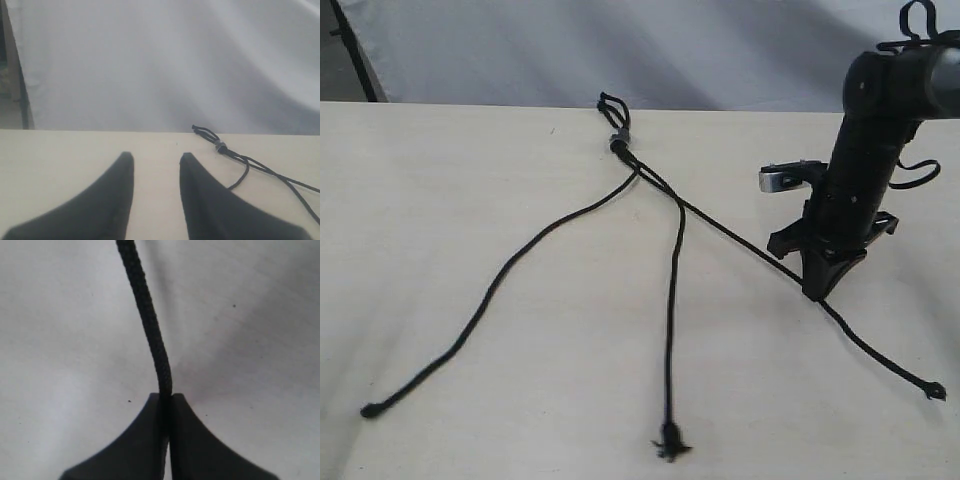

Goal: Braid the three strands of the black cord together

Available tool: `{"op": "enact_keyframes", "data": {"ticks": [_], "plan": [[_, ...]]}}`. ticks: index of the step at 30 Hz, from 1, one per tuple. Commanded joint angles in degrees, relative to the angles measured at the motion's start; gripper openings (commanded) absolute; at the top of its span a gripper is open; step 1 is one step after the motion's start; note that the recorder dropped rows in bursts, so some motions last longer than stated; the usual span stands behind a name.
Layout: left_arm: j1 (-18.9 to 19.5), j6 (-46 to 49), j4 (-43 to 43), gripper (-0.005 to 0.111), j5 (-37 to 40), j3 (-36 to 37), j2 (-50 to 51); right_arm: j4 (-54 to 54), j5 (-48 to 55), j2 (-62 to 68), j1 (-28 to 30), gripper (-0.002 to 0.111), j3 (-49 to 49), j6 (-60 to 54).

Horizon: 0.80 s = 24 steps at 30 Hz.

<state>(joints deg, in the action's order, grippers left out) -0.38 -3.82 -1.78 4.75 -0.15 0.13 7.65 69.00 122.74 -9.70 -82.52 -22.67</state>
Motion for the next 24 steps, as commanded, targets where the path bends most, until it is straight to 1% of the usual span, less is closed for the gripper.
{"op": "enact_keyframes", "data": {"ticks": [1, 10, 12, 13, 16, 17, 18, 20, 24], "plan": [[-0.3, 0.0, 0.2, 0.031, -0.6, 0.2, -0.1, -0.3, 1.0, -0.5, 0.7, 0.0, 2.6, -0.6], [-0.3, 0.0, 0.2, 0.031, -0.6, 0.2, -0.1, -1.0, 1.0, 1.4, 0.7, 0.001, 3.5, -0.6], [-0.3, 0.0, 0.2, 0.031, -0.6, 0.2, -0.1, -1.2, 1.0, 1.4, 0.7, 0.01, 3.5, -0.5], [-0.3, 0.0, 0.2, 0.031, -0.6, 0.2, -0.1, -1.3, 1.0, 1.4, 0.7, 0.018, 3.3, 0.0], [-0.3, 0.0, 0.2, 0.031, -0.6, 0.2, -0.1, -1.2, 1.0, 1.4, 0.6, 0.045, 1.4, 3.2], [-0.3, 0.0, 0.2, 0.031, -0.6, 0.2, -0.1, -1.2, 1.0, 1.1, 0.4, 0.051, 0.8, 4.2], [-0.3, 0.0, 0.2, 0.031, -0.6, 0.2, -0.1, -1.2, 1.0, 0.6, -0.1, 0.054, 0.2, 4.8], [-0.3, 0.0, 0.2, 0.031, -0.6, 0.2, -0.1, -1.5, 1.0, -2.0, -2.6, 0.054, -1.0, 4.9], [-0.3, 0.0, 0.2, 0.031, -0.6, 0.2, -0.1, -0.3, 1.0, -8.0, -10.4, 0.054, -2.3, 5.6]]}}
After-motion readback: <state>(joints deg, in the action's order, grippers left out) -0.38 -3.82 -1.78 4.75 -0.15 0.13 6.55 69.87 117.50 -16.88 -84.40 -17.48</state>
